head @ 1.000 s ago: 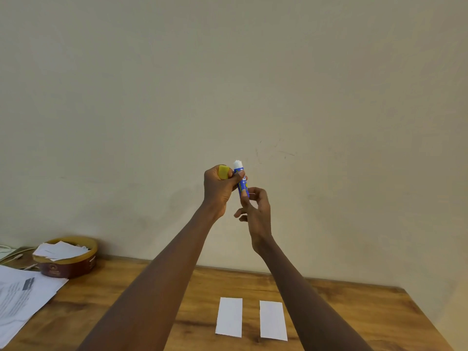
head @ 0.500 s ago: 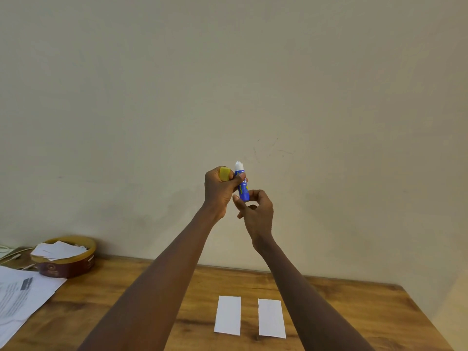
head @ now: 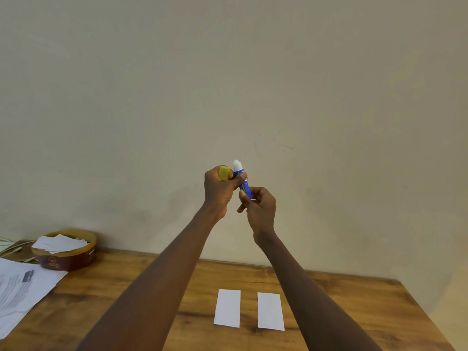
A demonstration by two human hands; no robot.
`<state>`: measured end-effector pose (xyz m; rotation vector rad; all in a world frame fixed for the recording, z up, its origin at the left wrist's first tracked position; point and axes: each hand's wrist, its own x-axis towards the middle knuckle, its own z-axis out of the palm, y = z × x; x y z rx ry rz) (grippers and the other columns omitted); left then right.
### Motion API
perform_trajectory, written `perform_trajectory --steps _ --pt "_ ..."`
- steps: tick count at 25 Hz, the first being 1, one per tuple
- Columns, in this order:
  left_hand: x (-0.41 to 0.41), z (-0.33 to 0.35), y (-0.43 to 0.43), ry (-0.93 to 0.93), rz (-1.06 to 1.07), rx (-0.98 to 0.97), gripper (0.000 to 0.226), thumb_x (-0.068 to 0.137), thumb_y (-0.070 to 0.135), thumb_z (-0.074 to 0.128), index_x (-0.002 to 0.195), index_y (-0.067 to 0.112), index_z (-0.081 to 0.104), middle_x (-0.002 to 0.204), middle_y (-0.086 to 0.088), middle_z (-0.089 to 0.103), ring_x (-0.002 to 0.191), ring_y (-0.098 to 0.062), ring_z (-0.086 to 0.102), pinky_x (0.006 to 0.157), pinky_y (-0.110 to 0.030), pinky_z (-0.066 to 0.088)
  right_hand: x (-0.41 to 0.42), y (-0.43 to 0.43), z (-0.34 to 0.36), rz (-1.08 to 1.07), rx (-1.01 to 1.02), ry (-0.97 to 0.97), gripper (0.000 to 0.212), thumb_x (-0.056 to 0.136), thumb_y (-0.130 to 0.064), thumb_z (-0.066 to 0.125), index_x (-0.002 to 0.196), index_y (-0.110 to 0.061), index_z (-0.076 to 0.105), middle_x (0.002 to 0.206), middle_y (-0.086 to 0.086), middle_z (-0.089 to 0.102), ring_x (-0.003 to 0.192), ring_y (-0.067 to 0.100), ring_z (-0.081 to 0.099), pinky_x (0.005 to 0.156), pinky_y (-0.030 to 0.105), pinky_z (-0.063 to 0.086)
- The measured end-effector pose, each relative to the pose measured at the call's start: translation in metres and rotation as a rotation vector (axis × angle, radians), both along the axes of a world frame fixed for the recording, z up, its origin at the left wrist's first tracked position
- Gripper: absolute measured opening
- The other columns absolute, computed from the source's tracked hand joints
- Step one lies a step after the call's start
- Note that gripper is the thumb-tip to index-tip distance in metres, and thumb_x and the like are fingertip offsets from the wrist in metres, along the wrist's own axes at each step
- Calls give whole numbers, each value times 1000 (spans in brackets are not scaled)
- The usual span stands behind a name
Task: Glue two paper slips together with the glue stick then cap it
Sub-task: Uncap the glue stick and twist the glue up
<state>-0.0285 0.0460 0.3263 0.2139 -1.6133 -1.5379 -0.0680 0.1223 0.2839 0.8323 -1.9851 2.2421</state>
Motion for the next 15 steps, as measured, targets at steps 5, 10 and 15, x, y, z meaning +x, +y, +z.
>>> perform_trajectory --steps 5,10,15 --pt "1 3 1 -21 20 -50 35 77 -1 63 54 12 40 80 -23 53 84 -41 61 75 -35 54 5 2 -4 251 -73 -85 20 97 -16 31 114 -19 41 67 8 61 43 7 58 46 15 43" --pt "4 3 -8 15 0 -10 38 78 -4 60 53 12 36 79 -23 49 69 -21 66 69 -29 55 0 5 -7 66 4 -17 31 82 -21 62 108 -15 47 88 3 56 59 13 57 45 10 44" --pt "0 -3 -7 20 -24 1 37 77 -4 61 53 11 37 79 -24 50 70 -29 67 70 -35 56 4 -5 -3 63 -22 -67 17 90 -10 47 89 0 61 71 7 61 39 2 54 41 11 39"
